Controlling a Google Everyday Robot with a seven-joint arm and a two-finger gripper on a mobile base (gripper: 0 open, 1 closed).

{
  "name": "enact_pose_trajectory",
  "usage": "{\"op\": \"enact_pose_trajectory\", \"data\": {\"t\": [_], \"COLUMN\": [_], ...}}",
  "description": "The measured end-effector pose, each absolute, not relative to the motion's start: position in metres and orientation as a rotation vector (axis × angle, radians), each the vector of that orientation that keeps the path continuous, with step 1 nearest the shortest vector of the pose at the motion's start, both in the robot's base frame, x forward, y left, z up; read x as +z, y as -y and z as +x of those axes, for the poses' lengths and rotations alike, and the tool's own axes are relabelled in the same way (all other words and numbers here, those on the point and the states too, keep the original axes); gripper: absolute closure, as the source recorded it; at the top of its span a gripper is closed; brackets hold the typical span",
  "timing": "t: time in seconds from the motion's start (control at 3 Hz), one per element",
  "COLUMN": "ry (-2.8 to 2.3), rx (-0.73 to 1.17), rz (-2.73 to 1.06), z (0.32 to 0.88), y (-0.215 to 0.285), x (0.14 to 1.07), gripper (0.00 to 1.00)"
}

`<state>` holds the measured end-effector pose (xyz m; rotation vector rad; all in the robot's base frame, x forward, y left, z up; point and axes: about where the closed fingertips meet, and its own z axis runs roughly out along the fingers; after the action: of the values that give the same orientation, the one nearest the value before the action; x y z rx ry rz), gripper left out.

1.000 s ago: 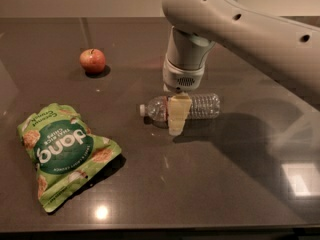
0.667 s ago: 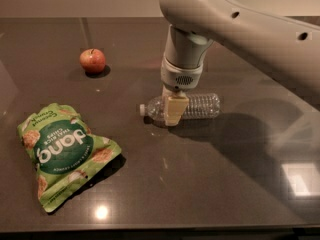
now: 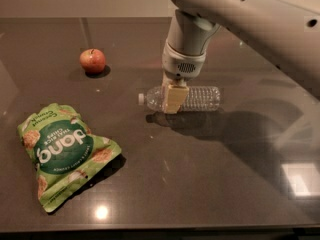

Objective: Place water bottle upright

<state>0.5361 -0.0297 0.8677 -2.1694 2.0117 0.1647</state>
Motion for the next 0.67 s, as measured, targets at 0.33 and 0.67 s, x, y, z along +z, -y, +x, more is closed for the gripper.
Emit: {"op": "enact_pose_trajectory", "data": {"t": [0.33, 0.67], "ry": [-1.985, -1.946], "rx": [0.234, 0.338], "rz": [-2.115, -2.027], "z": [0.545, 0.554], "y": [0.029, 0.025], "x": [0.894, 0.924], "gripper": [1.00, 1.00]}}
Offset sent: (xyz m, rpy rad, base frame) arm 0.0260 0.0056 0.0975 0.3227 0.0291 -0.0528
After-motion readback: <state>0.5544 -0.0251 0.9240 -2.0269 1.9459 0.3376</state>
